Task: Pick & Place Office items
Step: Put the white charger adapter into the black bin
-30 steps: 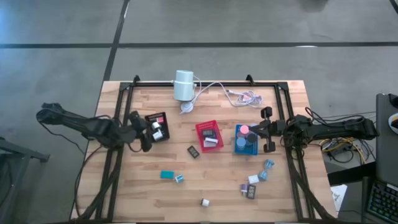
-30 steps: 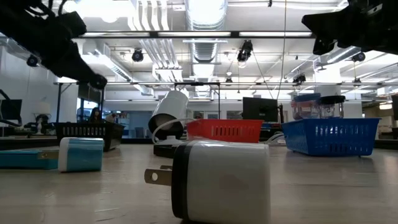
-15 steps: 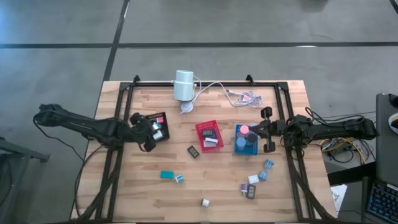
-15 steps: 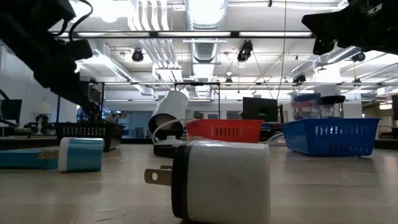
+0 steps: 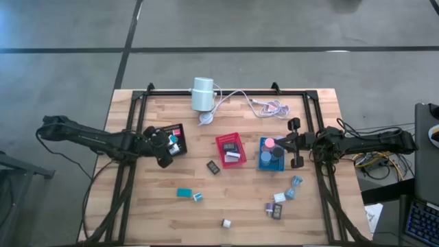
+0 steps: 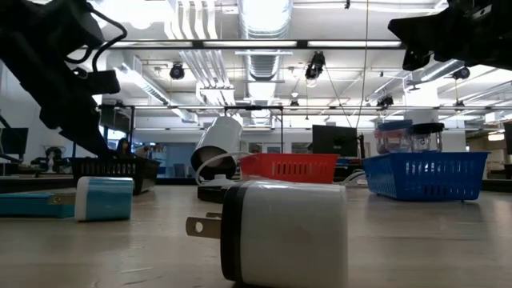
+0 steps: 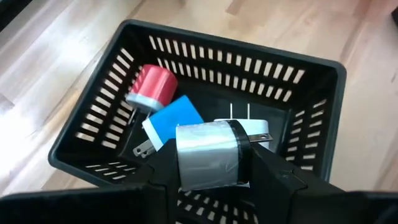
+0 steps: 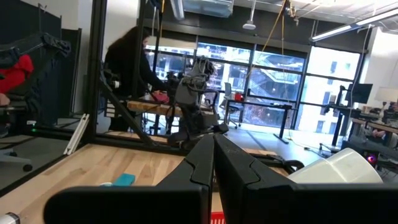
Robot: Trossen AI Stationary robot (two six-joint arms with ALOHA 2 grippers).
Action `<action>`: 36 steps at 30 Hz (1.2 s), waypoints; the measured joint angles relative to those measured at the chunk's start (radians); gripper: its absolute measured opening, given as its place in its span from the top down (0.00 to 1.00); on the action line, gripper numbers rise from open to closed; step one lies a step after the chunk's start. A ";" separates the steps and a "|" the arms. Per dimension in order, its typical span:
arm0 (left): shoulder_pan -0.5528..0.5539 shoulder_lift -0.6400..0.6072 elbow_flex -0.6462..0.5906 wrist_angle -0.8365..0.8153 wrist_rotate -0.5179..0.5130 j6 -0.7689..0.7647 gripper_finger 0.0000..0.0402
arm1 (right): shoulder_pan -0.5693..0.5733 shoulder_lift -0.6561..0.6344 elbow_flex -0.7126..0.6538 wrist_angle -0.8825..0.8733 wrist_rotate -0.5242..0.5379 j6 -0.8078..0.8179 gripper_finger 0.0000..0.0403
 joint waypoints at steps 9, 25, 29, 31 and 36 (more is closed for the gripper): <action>0.008 0.005 0.000 0.061 0.010 0.008 0.59 | 0.000 0.000 0.000 -0.001 0.000 0.000 0.98; 0.008 0.006 0.049 0.069 0.028 0.016 0.40 | 0.000 -0.001 0.000 -0.008 0.000 0.000 0.98; 0.011 0.010 0.049 0.069 0.027 0.030 0.40 | 0.000 -0.001 0.000 -0.009 0.000 0.000 0.98; 0.013 0.016 0.049 0.068 0.022 0.031 0.40 | 0.000 0.000 0.000 -0.008 0.000 -0.002 0.98; 0.014 0.051 0.049 0.069 0.016 0.031 0.40 | 0.000 0.000 0.000 -0.011 0.000 -0.002 0.98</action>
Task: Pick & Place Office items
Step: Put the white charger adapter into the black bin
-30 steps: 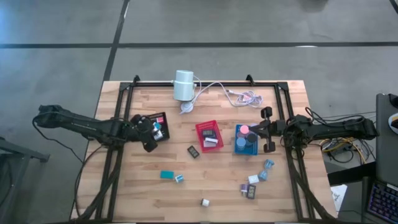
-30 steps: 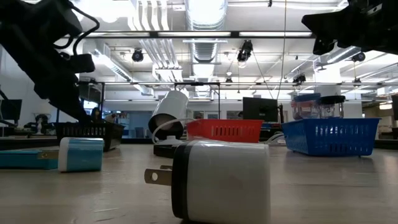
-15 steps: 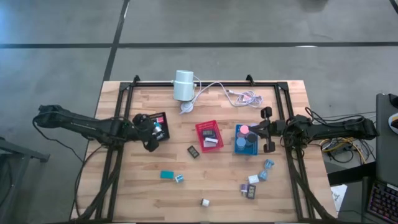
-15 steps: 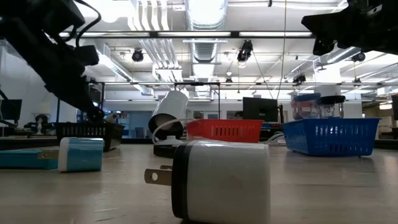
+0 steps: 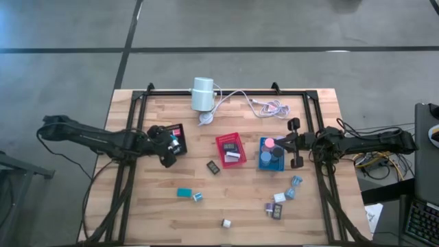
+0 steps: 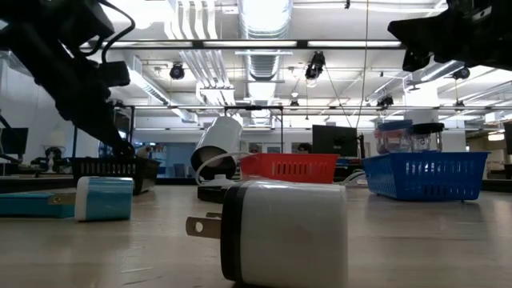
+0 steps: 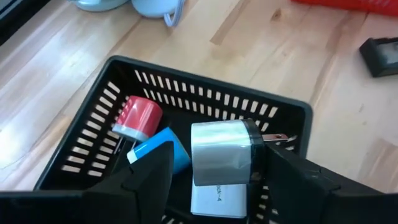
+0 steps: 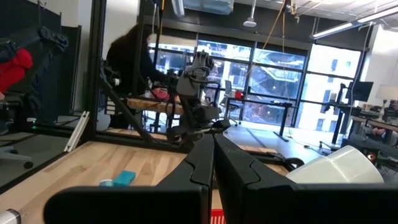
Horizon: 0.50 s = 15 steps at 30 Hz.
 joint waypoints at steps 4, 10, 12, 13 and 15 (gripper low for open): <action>0.006 0.041 0.000 0.007 -0.001 0.000 0.39 | 0.000 0.000 0.000 -0.007 0.000 0.001 0.98; 0.043 0.112 0.000 0.012 -0.009 0.019 0.39 | 0.000 0.000 0.000 -0.007 0.000 0.002 0.98; 0.059 0.129 0.000 0.016 -0.009 0.034 0.39 | 0.000 0.000 0.000 -0.007 0.000 0.002 0.98; 0.065 0.132 0.000 0.019 -0.009 0.037 0.39 | 0.000 0.000 0.000 -0.007 0.000 0.002 0.98; 0.077 0.134 0.001 0.026 -0.007 0.040 0.39 | 0.000 0.000 0.000 -0.006 0.000 0.002 0.98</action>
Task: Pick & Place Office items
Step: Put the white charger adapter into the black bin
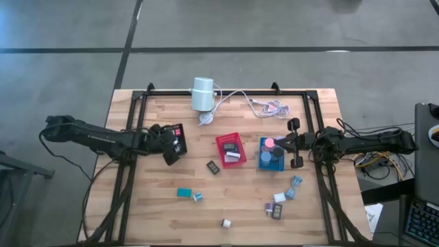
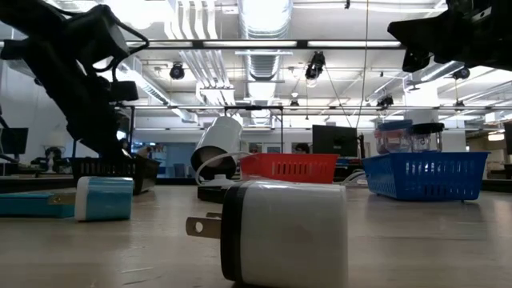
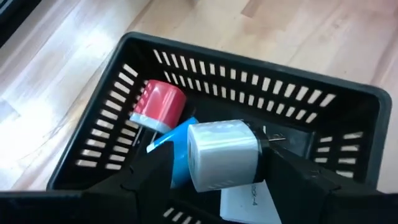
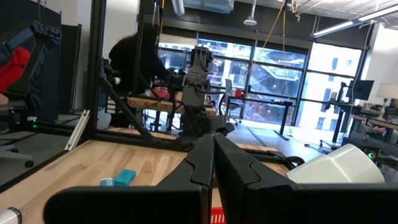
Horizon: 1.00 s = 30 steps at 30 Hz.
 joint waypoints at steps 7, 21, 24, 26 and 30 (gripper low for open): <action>0.020 0.001 0.007 0.027 0.062 0.025 0.38 | 0.000 0.000 0.000 0.000 0.000 0.000 0.98; 0.020 0.000 0.007 0.024 0.063 0.044 0.19 | 0.000 -0.001 0.000 0.000 0.000 0.000 0.98; 0.020 0.001 0.037 -0.016 0.063 0.049 0.18 | 0.000 -0.001 0.000 0.000 0.000 0.000 0.98; 0.020 0.001 0.066 -0.048 0.062 0.059 0.18 | 0.000 0.000 0.000 0.000 0.000 0.000 0.98; 0.022 0.001 0.124 -0.114 0.081 0.069 0.18 | 0.000 0.000 0.000 0.000 0.000 0.000 0.98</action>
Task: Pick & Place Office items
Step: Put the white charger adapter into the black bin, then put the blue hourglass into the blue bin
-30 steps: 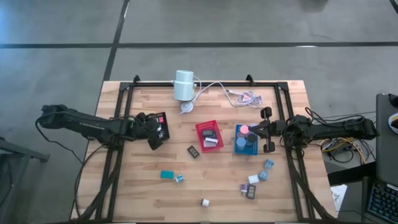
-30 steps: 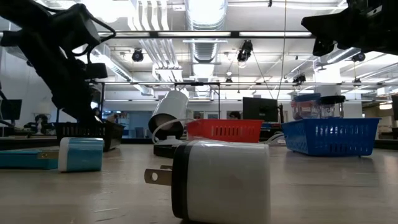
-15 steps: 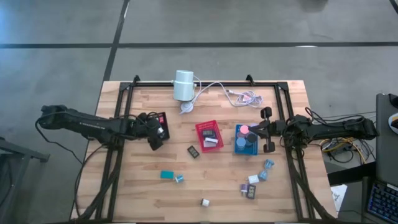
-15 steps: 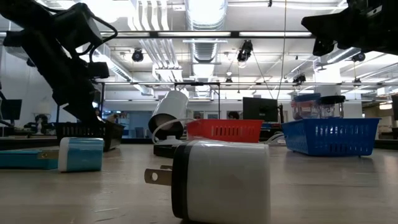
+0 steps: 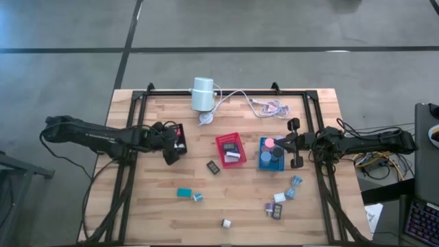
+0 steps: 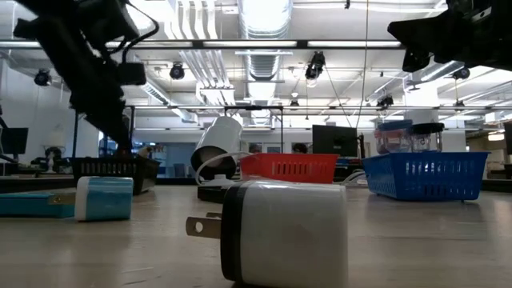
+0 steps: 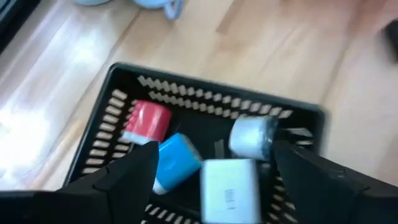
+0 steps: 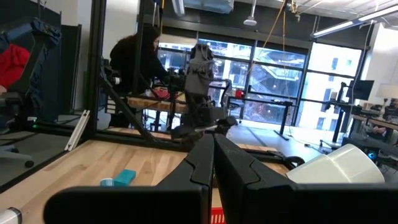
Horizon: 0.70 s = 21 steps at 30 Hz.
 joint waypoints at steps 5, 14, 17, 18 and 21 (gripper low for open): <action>0.028 0.000 0.093 -0.081 0.087 0.000 0.19 | 0.000 0.000 0.000 0.000 0.000 0.000 0.98; 0.025 -0.043 0.174 -0.138 0.043 0.131 0.26 | 0.000 0.000 0.000 -0.007 0.000 0.000 0.98; 0.016 -0.120 0.171 -0.054 0.092 0.173 0.36 | 0.000 0.000 0.000 -0.007 0.000 0.000 0.98; 0.016 -0.148 0.171 -0.026 0.126 0.187 0.41 | 0.000 0.000 0.000 -0.007 0.000 0.000 0.98; 0.016 -0.229 0.170 0.040 0.218 0.251 0.59 | 0.000 0.000 0.000 -0.006 0.000 0.000 0.98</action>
